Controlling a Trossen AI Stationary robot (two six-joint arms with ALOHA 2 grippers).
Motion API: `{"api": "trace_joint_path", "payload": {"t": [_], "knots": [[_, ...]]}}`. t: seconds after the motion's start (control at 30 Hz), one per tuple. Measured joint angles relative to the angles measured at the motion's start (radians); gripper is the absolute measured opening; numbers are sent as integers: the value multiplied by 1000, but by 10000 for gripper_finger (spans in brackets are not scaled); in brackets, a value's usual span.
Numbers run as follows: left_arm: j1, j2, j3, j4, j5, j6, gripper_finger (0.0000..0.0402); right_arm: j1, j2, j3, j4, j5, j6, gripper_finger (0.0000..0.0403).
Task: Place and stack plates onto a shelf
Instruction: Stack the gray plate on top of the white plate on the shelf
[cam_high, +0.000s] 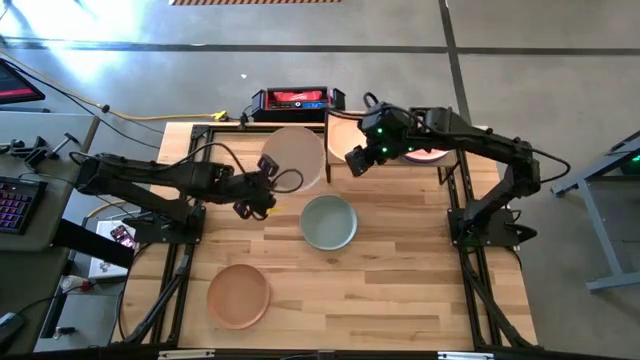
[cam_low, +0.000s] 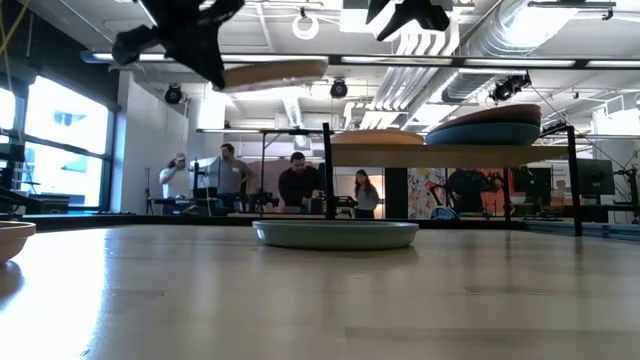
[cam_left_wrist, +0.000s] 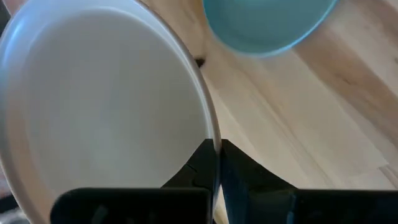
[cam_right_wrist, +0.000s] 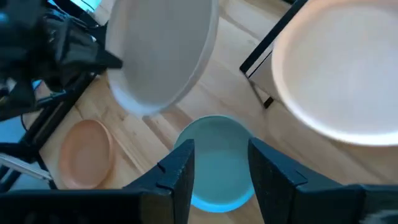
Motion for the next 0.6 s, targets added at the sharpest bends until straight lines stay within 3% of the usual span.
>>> {"api": "trace_joint_path", "payload": {"t": [0.27,0.6], "knots": [[-91,9,21,-1,2,68,1,71,72,0,49,4,62,128],[-147,64,21,-55,-26,37,1,99,126,0,84,103,137,128]]}}
